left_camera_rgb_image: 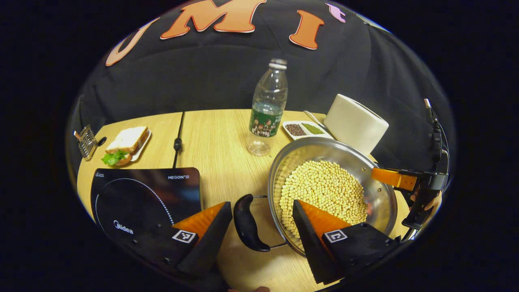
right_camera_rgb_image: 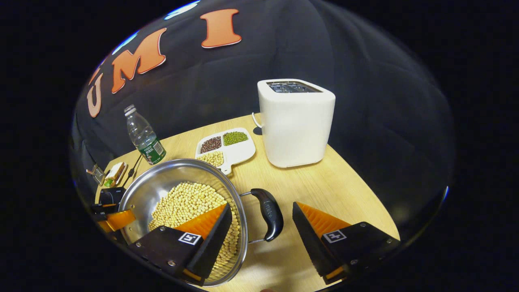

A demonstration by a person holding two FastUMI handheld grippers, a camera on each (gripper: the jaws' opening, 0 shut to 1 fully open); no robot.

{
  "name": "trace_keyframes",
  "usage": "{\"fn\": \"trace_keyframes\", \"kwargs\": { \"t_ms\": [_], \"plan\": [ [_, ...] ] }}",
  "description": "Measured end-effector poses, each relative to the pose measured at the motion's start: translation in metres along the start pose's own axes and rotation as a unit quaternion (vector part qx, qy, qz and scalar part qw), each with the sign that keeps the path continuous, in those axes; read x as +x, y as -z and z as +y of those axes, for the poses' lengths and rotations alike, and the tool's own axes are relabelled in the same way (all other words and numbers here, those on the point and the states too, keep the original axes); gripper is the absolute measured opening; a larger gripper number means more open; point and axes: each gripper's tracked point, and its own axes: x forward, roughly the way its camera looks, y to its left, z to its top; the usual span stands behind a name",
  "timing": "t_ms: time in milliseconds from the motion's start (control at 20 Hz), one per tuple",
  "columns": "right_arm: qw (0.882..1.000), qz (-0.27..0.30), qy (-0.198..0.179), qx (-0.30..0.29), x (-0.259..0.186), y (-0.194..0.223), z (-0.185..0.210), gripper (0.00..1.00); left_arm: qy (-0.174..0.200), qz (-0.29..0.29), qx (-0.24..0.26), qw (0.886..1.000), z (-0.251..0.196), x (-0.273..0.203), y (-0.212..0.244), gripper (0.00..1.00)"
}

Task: First push the handle of the pot to place it horizontally, then grasp the pot with both hands and set it on the induction cooktop.

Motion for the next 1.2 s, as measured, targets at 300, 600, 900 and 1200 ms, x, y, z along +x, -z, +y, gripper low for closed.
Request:
{"fn": "trace_keyframes", "kwargs": {
  "t_ms": [300, 600, 900, 1200],
  "plan": [
    [0.998, 0.052, -0.025, 0.032, 0.019, 0.021, 0.011, 0.78, -0.013, 0.023, 0.004, 1.000, 0.005, 0.016, 0.003, 0.83],
    [0.996, 0.058, -0.014, 0.068, 0.009, 0.024, 0.011, 0.59, -0.029, 0.058, -0.027, 0.998, 0.006, 0.017, 0.009, 0.69],
    [0.998, 0.035, -0.007, 0.057, -0.020, 0.005, 0.018, 0.58, -0.029, 0.053, -0.033, 0.998, 0.012, -0.006, -0.003, 0.66],
    [0.997, 0.025, -0.023, 0.066, -0.052, -0.011, 0.047, 0.58, -0.038, 0.017, -0.029, 0.999, 0.030, -0.048, -0.040, 0.65]
  ]
}}
